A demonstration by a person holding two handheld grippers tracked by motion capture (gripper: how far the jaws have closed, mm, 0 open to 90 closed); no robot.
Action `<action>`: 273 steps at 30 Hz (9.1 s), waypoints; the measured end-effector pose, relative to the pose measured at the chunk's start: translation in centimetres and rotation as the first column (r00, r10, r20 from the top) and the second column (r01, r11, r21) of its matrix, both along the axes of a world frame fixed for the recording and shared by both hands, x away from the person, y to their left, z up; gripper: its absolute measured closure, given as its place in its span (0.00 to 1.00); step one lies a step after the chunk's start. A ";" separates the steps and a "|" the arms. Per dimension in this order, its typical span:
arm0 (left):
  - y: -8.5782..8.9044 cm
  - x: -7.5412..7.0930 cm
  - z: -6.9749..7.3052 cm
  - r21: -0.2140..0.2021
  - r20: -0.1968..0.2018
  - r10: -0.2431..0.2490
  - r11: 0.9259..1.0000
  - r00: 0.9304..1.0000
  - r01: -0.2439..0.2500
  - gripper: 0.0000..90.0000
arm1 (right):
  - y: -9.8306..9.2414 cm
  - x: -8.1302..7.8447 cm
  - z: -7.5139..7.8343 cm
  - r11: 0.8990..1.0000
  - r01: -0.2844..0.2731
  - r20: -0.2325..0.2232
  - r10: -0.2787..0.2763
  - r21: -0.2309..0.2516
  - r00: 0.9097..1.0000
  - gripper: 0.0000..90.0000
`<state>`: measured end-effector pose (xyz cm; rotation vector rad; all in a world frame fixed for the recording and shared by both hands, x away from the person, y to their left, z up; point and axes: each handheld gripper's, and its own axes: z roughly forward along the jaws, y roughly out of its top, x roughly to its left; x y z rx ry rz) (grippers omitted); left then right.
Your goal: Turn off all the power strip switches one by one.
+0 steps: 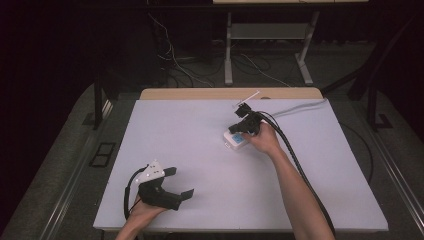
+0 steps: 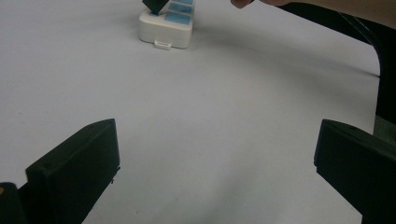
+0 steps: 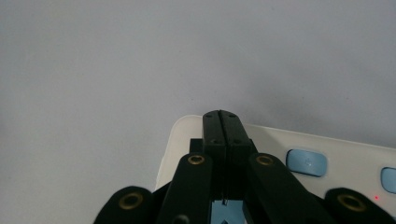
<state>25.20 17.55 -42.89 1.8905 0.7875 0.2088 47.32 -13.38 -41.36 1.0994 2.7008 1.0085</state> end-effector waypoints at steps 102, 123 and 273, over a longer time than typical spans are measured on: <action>0.4 0.2 -0.1 0.001 -0.009 0.004 1.000 1.000 -0.004 0.00 | -3.0 3.0 0.2 0.998 0.057 -0.049 -0.058 -0.020 0.997 1.00; 0.3 0.3 -0.2 0.005 -0.013 0.003 1.000 1.000 -0.003 0.00 | -2.9 1.7 -0.2 0.997 0.079 0.047 -0.078 -0.022 0.996 1.00; 0.2 0.3 -0.2 0.021 -0.006 -0.004 1.000 1.000 0.004 0.00 | -7.2 5.0 -0.7 0.989 0.131 -0.078 -0.126 0.075 0.989 1.00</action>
